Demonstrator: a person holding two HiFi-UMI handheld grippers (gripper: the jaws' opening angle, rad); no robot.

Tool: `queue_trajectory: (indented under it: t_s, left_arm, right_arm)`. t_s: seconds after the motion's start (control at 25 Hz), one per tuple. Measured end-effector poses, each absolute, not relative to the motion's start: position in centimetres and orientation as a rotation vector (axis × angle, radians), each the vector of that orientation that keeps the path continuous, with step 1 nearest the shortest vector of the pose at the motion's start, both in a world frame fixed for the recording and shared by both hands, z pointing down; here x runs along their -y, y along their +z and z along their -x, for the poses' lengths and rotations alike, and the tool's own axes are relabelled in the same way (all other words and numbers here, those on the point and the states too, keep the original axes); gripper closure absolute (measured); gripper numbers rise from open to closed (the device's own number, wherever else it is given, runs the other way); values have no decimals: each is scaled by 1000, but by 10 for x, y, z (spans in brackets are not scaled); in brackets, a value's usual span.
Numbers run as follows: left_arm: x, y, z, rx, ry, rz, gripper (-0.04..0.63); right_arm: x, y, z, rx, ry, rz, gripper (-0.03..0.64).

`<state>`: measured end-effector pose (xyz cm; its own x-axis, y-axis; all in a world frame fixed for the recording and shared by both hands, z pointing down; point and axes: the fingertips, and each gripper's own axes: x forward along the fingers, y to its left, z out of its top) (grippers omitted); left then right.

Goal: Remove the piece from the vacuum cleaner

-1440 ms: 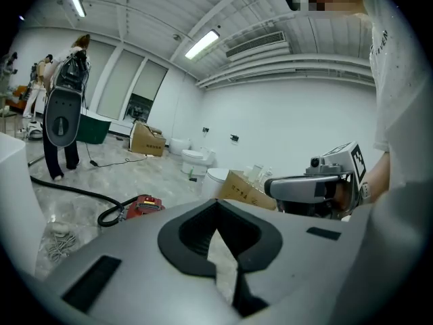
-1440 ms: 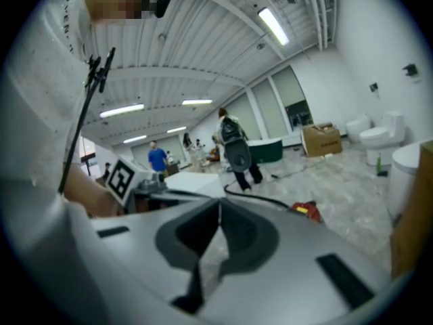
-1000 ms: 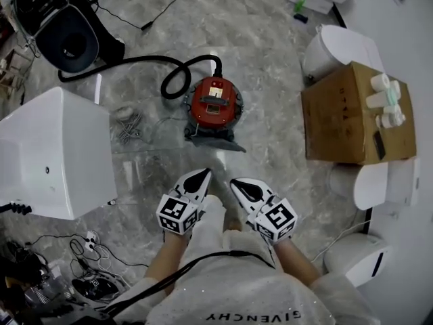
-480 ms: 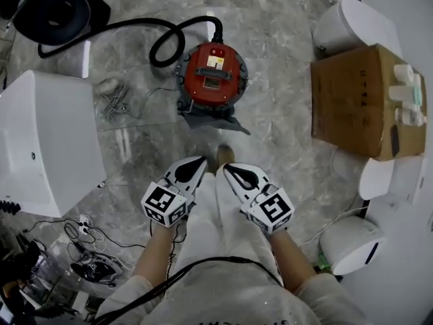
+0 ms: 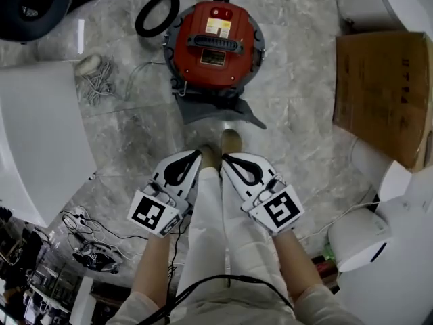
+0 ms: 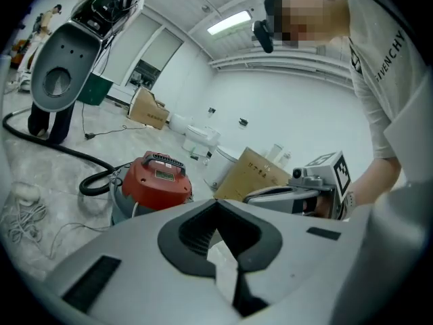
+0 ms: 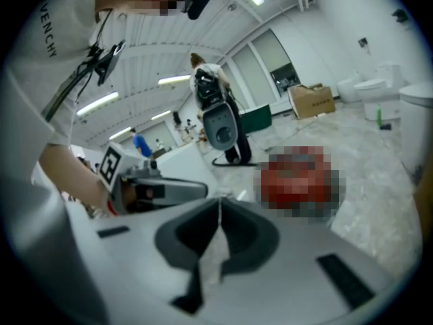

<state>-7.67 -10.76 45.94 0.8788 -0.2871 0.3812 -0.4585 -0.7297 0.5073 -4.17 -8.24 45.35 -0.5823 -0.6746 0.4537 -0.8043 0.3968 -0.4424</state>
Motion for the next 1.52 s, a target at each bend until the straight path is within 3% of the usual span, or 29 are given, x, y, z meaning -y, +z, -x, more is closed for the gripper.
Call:
queue_trajectory:
  t_s: [0.32, 0.44, 0.56, 0.76, 0.88, 0.96, 1.04, 1.16, 1.44, 1.48, 1.52]
  left_arm:
    - [116, 503, 46, 533, 476, -2517, 578]
    - [110, 517, 38, 508, 650, -2643, 570]
    - [114, 526, 30, 497, 858, -2780, 449]
    - [131, 551, 32, 465, 1205, -2924, 341]
    - [138, 574, 33, 300, 1473, -2978, 317]
    - [139, 589, 33, 183, 1629, -2990, 304]
    - [140, 601, 33, 134, 1703, -2965, 278]
    - [142, 614, 38, 162, 1736, -2888, 226]
    - [131, 646, 44, 46, 1912, -2784, 225]
    - [131, 648, 44, 43, 1921, -2780, 227]
    - [133, 647, 45, 57, 1924, -2786, 233]
  right_arm:
    - [94, 498, 31, 2486, 953, -1263, 600]
    - [89, 517, 25, 2446, 840, -1139, 598]
    - [87, 541, 13, 2360, 684, -1042, 585]
    - [98, 571, -15, 2231, 643, -1063, 467]
    - [100, 596, -24, 2163, 643, -1013, 366]
    - [101, 613, -25, 2149, 710, -984, 225]
    - [100, 626, -23, 2149, 761, -942, 183]
    - [97, 639, -24, 2107, 676, -864, 184]
    - [95, 657, -22, 2045, 484, -764, 192]
    - [97, 655, -21, 2053, 474, -782, 226]
    - [100, 652, -22, 2056, 457, -800, 364]
